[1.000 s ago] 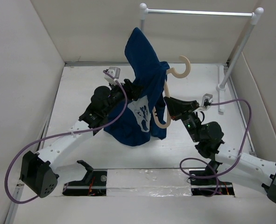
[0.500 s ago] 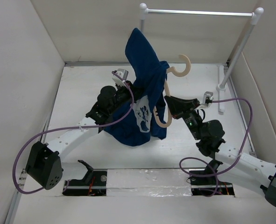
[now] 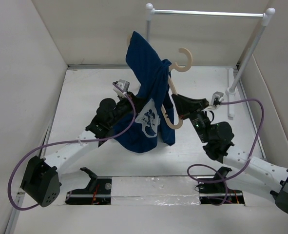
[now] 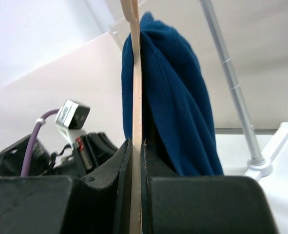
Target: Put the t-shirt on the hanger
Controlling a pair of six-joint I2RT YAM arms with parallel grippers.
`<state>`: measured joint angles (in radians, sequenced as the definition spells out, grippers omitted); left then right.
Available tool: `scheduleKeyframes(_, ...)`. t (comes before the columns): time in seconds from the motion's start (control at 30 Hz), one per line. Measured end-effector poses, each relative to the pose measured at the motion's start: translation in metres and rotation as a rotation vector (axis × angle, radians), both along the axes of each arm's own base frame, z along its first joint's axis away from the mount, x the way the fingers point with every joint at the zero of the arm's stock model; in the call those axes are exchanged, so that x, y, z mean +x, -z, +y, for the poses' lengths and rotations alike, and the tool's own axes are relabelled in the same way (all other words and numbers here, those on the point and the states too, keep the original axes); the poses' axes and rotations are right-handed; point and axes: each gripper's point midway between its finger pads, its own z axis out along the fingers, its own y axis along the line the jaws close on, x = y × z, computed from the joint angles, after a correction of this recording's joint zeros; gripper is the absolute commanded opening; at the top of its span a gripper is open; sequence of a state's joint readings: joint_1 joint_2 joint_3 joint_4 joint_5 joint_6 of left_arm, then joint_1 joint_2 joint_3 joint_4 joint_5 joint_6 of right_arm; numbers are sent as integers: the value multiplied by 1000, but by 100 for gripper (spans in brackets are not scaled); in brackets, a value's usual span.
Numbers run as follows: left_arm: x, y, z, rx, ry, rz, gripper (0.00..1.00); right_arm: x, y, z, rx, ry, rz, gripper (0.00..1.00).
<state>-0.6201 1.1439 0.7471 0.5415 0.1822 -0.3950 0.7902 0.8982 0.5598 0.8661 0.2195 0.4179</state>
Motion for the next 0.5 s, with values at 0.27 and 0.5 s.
scheduleKeyframes(0.27,-20,7,1,-13,58,27,0,15,11,40,-115,78,-19,0)
scheduleKeyframes(0.5,-32,-6,17,-29,20,42,37,14,23,59,-174,112,-23,0)
